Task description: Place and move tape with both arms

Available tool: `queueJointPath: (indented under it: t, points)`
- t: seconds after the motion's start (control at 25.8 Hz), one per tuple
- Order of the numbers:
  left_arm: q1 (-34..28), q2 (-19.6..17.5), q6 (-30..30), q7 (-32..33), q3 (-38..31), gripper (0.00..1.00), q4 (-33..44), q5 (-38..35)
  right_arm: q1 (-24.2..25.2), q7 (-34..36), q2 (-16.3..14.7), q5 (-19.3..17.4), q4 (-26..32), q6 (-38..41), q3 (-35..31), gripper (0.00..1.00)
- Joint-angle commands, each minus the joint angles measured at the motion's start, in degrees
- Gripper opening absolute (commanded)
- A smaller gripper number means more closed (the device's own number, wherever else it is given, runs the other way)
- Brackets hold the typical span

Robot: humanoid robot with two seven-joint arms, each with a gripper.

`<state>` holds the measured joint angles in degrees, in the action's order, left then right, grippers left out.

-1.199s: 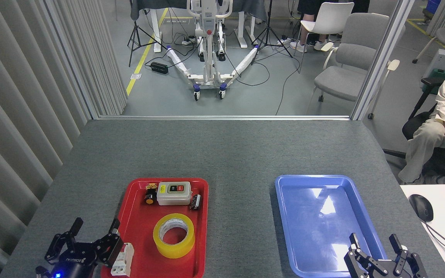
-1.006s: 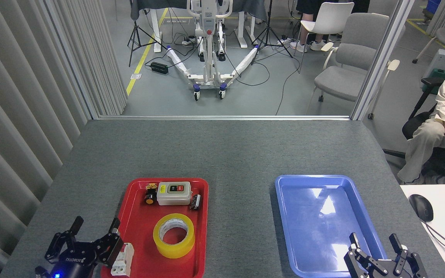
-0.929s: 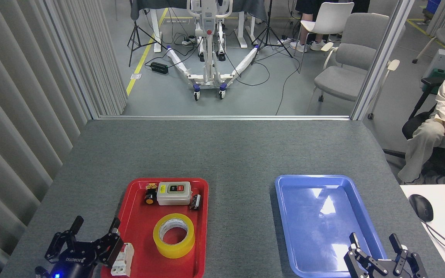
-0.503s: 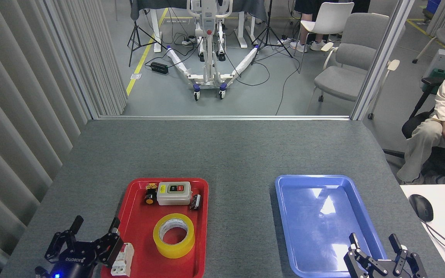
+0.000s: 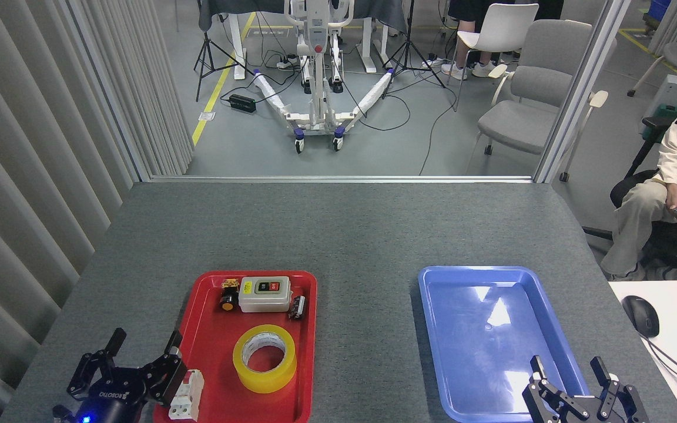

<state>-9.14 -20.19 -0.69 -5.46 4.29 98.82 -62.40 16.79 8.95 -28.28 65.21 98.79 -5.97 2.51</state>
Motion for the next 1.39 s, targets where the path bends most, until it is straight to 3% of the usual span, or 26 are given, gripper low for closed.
queueJointPath:
  t: [0.0,0.35,0.62,0.74,0.89,1.04,1.16,1.24,1.35]
  points:
    - [0.09,-0.03,-0.1,0.27,-0.07,1.0,0.24,0.17,0.0,-0.16,-0.02,0.0,0.0,-0.01,0.04,1.0]
    - [0.09,-0.38,-3.36,0.36,0.02,1.0,0.06,1.05,0.18,-0.07,0.33,0.0,0.0,-0.01,0.04,1.0]
    - [1.93,-1.78,0.86,0.97,0.28,1.0,0.15,2.98,0.18,-0.16,0.25,0.0,0.0,-0.01,0.04,1.0]
    - [5.71,-4.86,4.99,5.54,0.81,1.0,-0.03,9.57,0.18,-0.16,0.33,0.0,0.0,-0.01,0.04,1.0]
    - [10.28,-8.81,5.7,15.03,3.18,1.0,-0.55,14.59,0.18,-0.16,0.33,0.0,0.0,-0.01,0.04,1.0]
    - [18.1,-14.88,6.75,28.04,8.1,1.0,-0.64,15.55,0.18,-0.07,0.33,0.0,0.0,-0.01,-0.05,1.0]
    - [25.22,-19.36,6.66,35.16,12.85,1.0,-0.91,21.97,0.18,-0.07,0.33,0.0,0.0,-0.01,0.04,1.0]
    - [29.53,-22.44,6.14,36.31,17.24,1.0,-1.7,28.21,0.18,-0.07,0.33,0.0,0.0,-0.01,-0.05,1.0]
    - [35.5,-23.49,6.22,35.6,24.36,1.0,-6.18,35.24,0.18,-0.07,0.33,0.0,-0.09,-0.01,-0.05,1.0]
